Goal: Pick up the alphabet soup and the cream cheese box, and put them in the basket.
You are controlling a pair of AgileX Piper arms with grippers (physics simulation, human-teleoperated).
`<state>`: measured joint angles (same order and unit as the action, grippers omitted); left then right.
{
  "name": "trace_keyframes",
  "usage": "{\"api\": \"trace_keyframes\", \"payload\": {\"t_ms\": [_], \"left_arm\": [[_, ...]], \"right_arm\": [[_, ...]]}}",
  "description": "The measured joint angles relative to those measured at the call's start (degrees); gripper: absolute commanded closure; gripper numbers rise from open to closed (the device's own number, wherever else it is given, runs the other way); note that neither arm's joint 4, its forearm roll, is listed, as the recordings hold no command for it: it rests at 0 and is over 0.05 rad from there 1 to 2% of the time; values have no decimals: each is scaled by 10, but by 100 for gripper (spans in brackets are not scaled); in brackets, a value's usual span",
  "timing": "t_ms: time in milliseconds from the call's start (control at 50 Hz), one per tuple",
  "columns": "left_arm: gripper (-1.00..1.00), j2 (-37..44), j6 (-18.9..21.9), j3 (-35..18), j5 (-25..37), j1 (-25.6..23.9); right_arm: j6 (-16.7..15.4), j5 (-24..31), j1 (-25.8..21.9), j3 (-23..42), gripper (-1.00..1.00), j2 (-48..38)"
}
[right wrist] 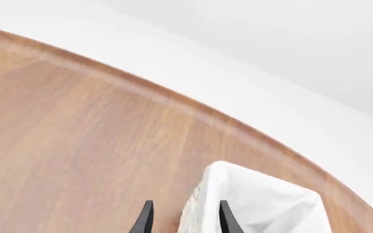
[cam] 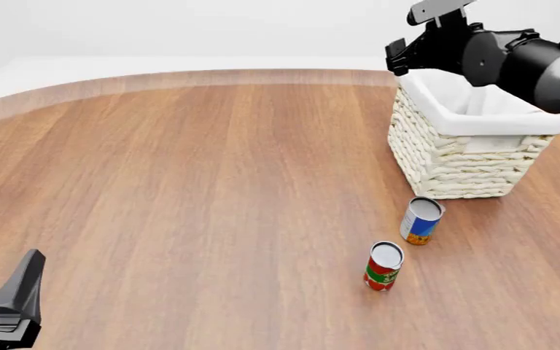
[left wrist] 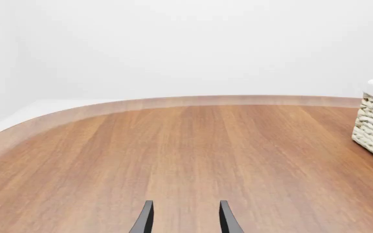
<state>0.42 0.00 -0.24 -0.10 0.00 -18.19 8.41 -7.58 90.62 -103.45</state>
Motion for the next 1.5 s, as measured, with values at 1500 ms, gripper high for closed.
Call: {"api": "trace_keyframes", "payload": {"t_ms": [1500], "left_arm": [[-100, 0, 0, 0, 0, 0]], "right_arm": [[52, -272, -24, -604, -100, 397]]}}
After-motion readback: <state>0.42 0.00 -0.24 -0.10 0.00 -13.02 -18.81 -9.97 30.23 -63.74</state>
